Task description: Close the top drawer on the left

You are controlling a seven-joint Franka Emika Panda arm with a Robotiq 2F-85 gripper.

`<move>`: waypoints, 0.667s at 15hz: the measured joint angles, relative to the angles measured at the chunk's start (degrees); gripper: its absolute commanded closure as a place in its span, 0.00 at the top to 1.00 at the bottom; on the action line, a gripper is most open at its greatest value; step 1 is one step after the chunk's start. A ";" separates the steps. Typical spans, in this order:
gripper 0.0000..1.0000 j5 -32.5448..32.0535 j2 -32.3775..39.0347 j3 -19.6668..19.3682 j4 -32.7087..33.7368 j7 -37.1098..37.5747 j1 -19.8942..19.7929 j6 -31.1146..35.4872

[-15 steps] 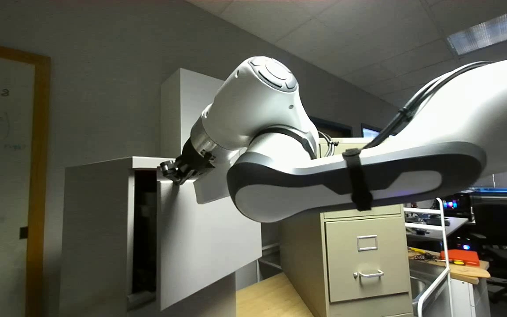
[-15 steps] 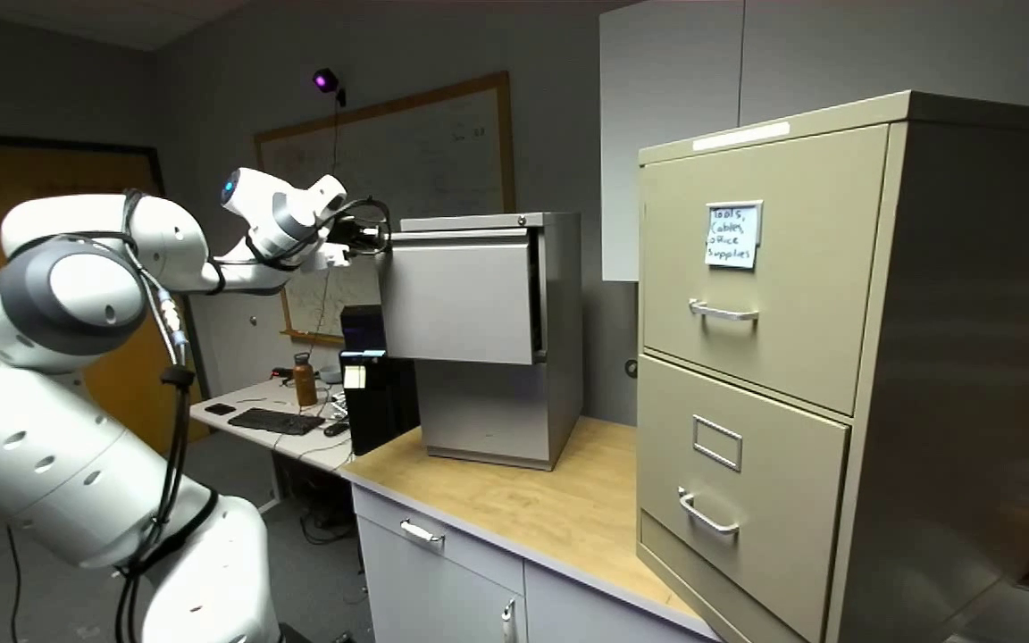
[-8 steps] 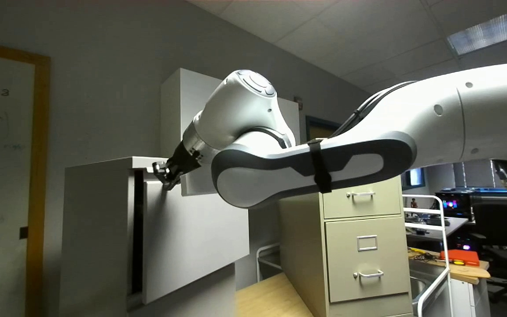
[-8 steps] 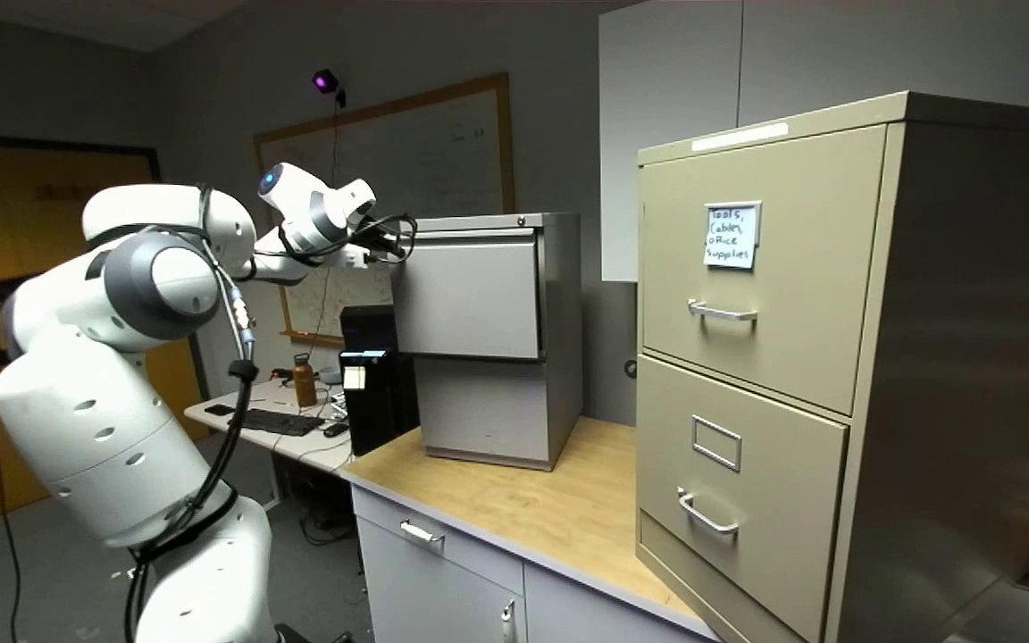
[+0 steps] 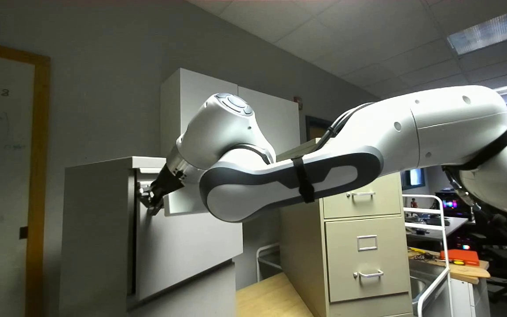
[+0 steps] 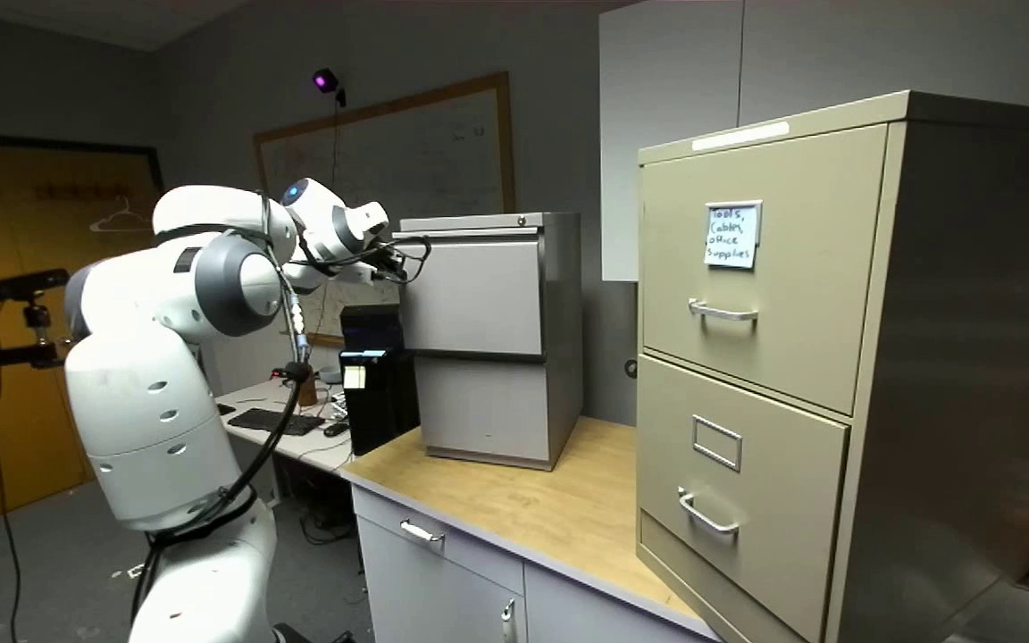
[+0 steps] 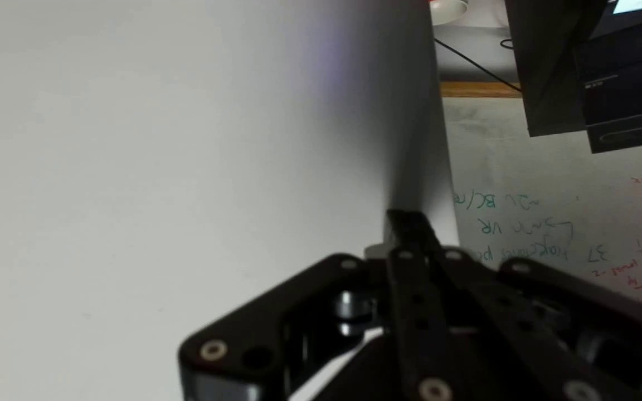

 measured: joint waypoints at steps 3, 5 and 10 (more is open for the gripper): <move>0.00 -6.71 2.88 2.92 2.54 4.04 -1.07 -2.69; 0.00 -11.35 5.00 4.27 4.63 6.40 -0.99 -4.97; 0.00 -22.92 13.52 5.01 11.40 9.73 4.32 -16.18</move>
